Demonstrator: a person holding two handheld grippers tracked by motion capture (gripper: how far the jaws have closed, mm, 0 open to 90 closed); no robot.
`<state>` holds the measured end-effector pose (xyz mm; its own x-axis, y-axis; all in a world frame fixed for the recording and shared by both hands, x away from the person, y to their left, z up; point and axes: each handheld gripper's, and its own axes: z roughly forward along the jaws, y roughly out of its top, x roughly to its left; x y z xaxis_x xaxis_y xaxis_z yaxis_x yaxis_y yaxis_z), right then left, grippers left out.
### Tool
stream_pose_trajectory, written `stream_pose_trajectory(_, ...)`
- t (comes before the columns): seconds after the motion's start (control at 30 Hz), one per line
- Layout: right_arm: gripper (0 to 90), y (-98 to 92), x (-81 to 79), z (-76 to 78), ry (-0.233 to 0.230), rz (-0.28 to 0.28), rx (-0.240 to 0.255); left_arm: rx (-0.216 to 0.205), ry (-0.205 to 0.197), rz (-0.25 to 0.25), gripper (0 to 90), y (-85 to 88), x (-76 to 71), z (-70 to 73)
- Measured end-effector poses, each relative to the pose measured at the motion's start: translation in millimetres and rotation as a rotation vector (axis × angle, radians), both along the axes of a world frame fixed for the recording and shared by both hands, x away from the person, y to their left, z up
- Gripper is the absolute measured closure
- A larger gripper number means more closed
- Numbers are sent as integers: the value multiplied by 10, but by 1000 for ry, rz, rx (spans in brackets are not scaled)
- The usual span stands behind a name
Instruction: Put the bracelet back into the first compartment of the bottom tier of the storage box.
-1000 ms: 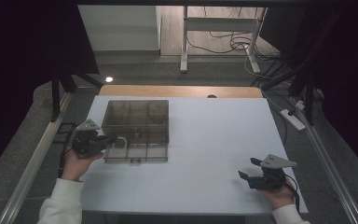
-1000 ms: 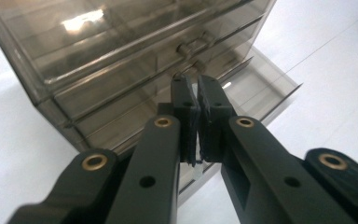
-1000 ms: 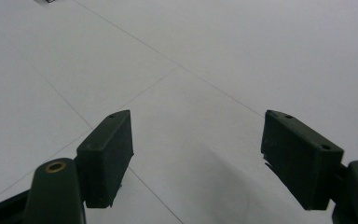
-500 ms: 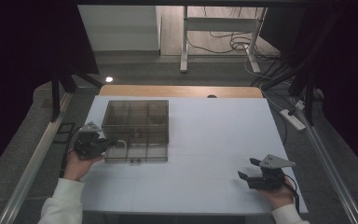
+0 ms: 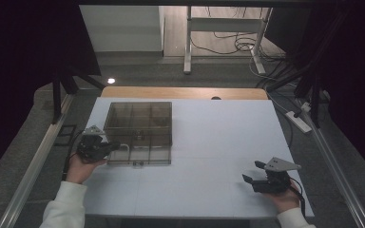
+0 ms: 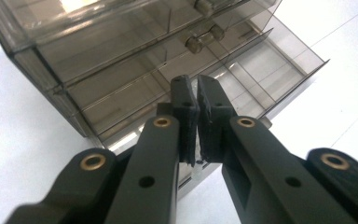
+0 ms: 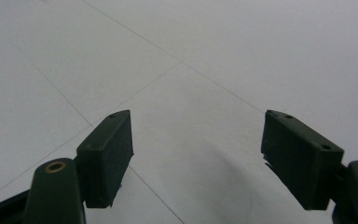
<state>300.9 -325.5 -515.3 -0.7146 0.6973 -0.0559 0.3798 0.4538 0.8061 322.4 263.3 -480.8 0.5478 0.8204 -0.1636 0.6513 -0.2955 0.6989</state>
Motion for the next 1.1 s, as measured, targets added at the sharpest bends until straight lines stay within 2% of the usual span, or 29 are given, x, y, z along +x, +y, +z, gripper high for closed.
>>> stream_pose_trajectory(0.17,249,2,0,-2,1,1,-1,6,12,27,853,55,23,-73)
stream_pose_trajectory(0.27,249,3,0,-3,1,1,-1,30,25,37,853,58,41,-111)
stream_pose_trajectory(0.33,249,2,2,-4,1,1,0,27,33,36,846,58,47,-129)
stream_pose_trajectory(0.4,249,3,2,-4,1,0,0,22,42,32,748,58,50,-138)
stream_pose_trajectory(0.43,249,4,1,-4,1,0,0,26,33,33,739,56,45,-136)
stream_pose_trajectory(0.47,249,4,1,-4,1,0,0,32,26,40,694,54,42,-132)
stream_pose_trajectory(0.53,249,3,2,-3,1,1,0,35,3,53,559,54,27,-111)
stream_pose_trajectory(0.7,249,3,2,-3,0,0,1,13,-14,41,503,70,4,-81)
stream_pose_trajectory(0.93,249,2,2,-3,0,1,-1,9,-40,3,407,9,-60,-69)
stream_pose_trajectory(1.1,248,6,1,-5,1,3,1,-22,-53,-28,388,-23,-147,-56)
